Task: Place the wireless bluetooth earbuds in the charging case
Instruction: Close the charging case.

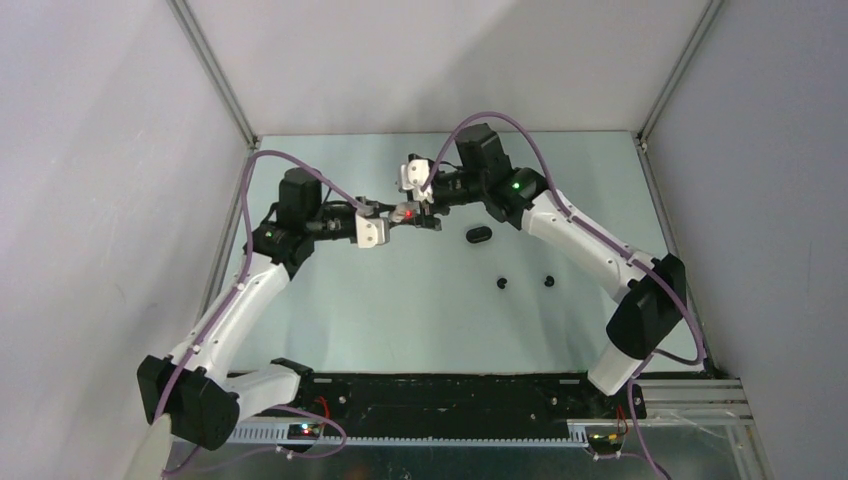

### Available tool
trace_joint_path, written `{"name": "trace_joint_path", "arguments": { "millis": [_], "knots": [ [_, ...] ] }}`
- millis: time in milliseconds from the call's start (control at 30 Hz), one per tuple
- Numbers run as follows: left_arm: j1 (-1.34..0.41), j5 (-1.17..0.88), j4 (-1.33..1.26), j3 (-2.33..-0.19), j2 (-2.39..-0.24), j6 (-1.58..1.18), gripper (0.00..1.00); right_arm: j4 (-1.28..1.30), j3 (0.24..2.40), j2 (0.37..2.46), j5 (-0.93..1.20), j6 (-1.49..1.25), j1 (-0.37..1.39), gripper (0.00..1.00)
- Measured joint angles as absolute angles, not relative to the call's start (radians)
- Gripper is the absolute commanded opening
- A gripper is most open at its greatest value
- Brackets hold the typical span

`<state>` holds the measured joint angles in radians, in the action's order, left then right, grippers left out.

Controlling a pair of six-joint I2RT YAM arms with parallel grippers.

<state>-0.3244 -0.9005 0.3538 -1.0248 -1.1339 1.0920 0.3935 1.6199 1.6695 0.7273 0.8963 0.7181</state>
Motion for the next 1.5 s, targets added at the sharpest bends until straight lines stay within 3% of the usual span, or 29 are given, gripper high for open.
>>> {"name": "trace_joint_path", "arguments": {
  "millis": [633,1000,1500],
  "knots": [
    [-0.336,-0.864,0.305,-0.994,-1.114,1.287,0.00,0.417,1.665,1.698,0.697,0.804,0.712,0.64],
    [-0.341,-0.857,0.295,-0.984,-1.111,1.314,0.00,0.421,1.668,1.699,0.696,0.774,0.707,0.70],
    [-0.343,-0.829,0.306,-0.965,-1.111,1.314,0.00,0.405,1.671,1.699,0.684,0.756,0.704,0.72]
  ]
}}
